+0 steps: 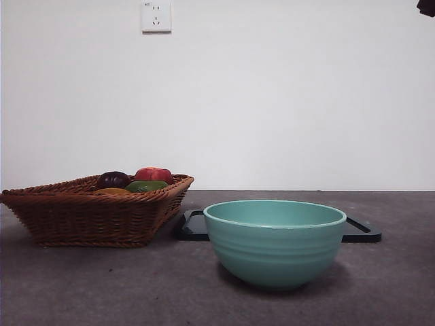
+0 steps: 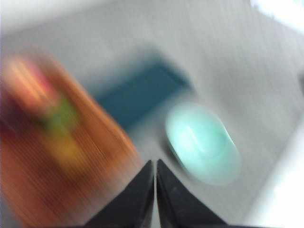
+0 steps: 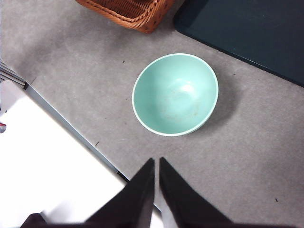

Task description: Pick up the wifruite, put it on the bowl, pick up the plate, put it on desk

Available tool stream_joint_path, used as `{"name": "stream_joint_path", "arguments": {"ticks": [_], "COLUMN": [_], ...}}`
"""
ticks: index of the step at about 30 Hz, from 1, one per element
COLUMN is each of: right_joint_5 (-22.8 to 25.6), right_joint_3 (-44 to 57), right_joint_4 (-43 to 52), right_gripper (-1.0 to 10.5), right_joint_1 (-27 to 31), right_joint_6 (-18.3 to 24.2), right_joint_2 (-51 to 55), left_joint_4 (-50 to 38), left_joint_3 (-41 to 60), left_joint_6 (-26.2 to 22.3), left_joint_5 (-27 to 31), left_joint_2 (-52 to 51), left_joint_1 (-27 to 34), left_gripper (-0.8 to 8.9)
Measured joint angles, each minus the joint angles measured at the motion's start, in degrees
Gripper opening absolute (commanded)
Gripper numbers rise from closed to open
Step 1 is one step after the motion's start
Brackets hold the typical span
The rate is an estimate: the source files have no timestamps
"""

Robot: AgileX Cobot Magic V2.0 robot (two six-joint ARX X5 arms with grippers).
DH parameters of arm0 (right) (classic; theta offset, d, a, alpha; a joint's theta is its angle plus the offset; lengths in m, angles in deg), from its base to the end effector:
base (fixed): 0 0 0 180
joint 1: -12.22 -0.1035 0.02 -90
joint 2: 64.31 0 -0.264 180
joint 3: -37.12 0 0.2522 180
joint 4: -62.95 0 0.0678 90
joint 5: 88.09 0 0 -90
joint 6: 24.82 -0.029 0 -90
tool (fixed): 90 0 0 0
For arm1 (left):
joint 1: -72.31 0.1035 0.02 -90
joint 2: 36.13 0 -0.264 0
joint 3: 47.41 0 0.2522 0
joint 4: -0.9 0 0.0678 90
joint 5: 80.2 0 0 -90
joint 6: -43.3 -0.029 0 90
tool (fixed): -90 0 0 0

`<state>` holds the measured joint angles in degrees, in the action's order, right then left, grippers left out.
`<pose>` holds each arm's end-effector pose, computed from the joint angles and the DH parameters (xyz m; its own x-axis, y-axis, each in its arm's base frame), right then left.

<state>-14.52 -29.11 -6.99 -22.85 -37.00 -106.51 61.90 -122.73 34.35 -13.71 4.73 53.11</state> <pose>0.0946 0.0764 0.3149 0.3837 0.6150 -0.6889 -0.5721 0.7439 0.3454 0.1026 -0.0480 0.3767 0.6435 -0.6465 -0.4097 0.6965 0.7166 -0.0369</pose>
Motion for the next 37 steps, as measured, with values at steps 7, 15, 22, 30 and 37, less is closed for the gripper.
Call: {"name": "stream_joint_path", "arguments": {"ticks": [7,15,22,30,37], "right_joint_5": [0.00,0.00,0.00,0.00,0.00], "right_joint_3": [0.00,0.00,0.00,0.00,0.00], "right_joint_4": [0.00,0.00,0.00,0.00,0.00], "right_gripper": [0.1,0.1,0.1,0.1,0.1], "right_joint_1": [0.00,0.00,0.00,0.00,0.00], "right_joint_6": [0.00,-0.02,0.00,0.00,0.00], "right_joint_2": [0.00,0.00,0.00,0.00,0.00], "left_joint_4": [-27.71,-46.77,-46.93,-45.86,-45.24], "left_joint_3": [9.90,29.81,44.48,55.10,59.28], "left_joint_6": [-2.60,-2.47,-1.84,1.46,2.91], "left_joint_5": [9.86,23.39,23.61,23.65,23.65], "left_joint_2": [-12.50,-24.46,-31.50,-36.65,-39.87], "left_joint_1": [11.80,19.78,20.96,20.96,20.96], "left_gripper": [0.07,0.07,0.07,0.07,0.07]}}
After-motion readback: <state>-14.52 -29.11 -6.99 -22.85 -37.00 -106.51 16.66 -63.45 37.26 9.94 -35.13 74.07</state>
